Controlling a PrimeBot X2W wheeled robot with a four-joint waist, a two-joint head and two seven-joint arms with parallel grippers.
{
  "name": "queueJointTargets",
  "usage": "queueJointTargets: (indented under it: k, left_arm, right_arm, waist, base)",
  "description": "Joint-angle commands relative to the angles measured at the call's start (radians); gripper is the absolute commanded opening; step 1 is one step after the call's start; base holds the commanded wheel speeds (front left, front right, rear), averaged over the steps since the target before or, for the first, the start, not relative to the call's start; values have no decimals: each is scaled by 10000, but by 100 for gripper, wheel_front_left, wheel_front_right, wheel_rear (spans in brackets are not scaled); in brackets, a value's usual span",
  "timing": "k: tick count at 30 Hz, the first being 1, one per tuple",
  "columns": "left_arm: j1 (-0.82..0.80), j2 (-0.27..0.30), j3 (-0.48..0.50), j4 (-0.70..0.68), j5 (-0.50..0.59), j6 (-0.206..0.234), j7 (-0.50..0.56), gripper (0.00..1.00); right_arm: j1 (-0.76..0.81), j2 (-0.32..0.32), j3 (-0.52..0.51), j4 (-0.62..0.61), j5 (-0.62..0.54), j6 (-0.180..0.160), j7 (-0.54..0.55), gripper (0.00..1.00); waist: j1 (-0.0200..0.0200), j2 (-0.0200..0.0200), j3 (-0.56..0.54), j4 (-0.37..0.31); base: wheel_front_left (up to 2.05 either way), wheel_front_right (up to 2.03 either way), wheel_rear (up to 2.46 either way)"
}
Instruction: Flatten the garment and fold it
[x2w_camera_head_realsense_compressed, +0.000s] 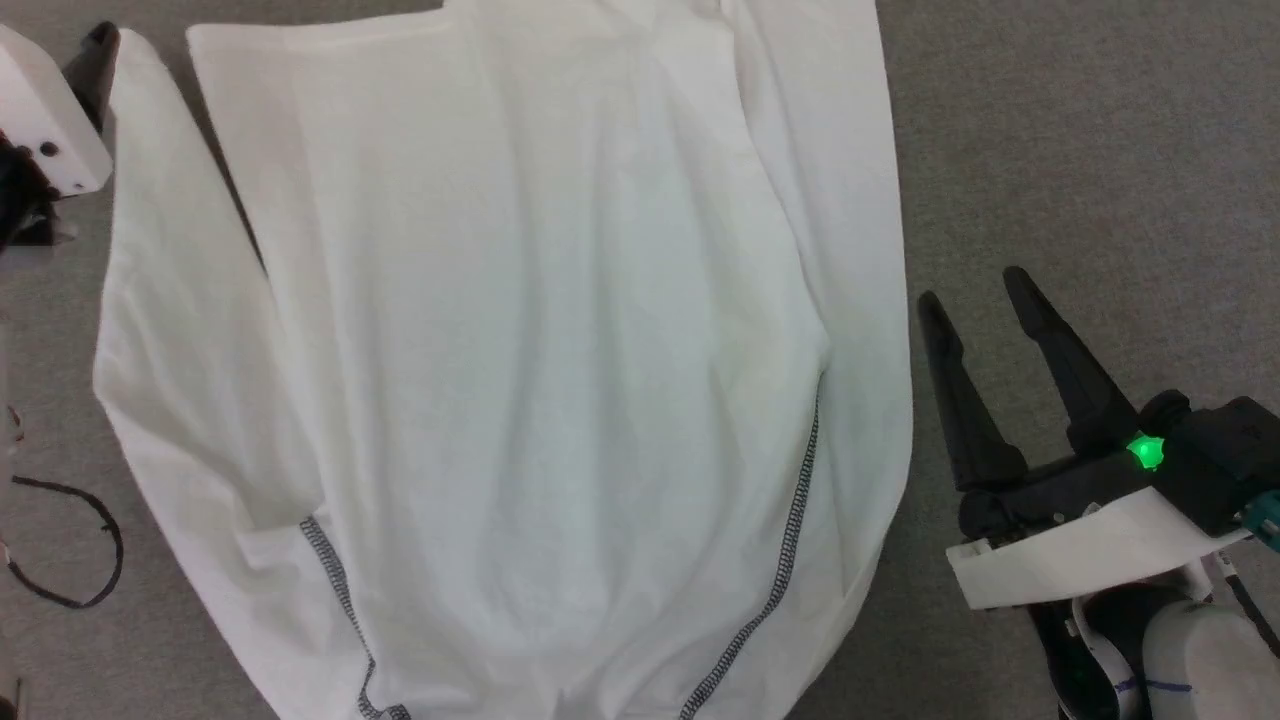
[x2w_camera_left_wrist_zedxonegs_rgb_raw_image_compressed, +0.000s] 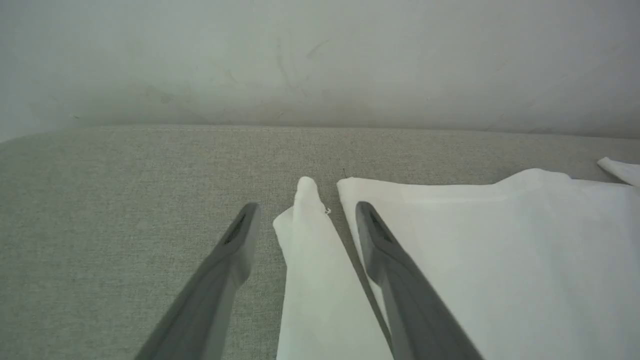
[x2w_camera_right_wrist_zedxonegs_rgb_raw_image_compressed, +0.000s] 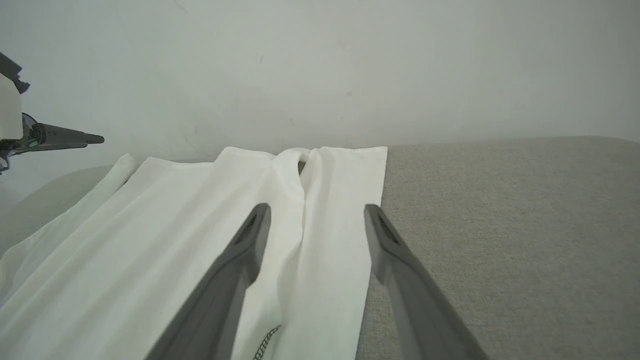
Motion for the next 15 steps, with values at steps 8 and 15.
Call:
queueJointTargets:
  k: [8, 15]
  left_arm:
    - [-805, 622, -250, 1705, -174, 77, 2201, 100]
    - [-551, 830, -810, 2218, -115, 140, 4200, 0]
  right_arm:
    - [-163, 29, 166, 203, 289, -7, -252, 100]
    - [-152, 29, 169, 277, 295, -7, -265, 100]
  waist:
    - [-3, -1, 1071, -986]
    - [-3, -1, 990, -1002]
  base:
    - [0, 0, 0]
    - [0, 0, 0]
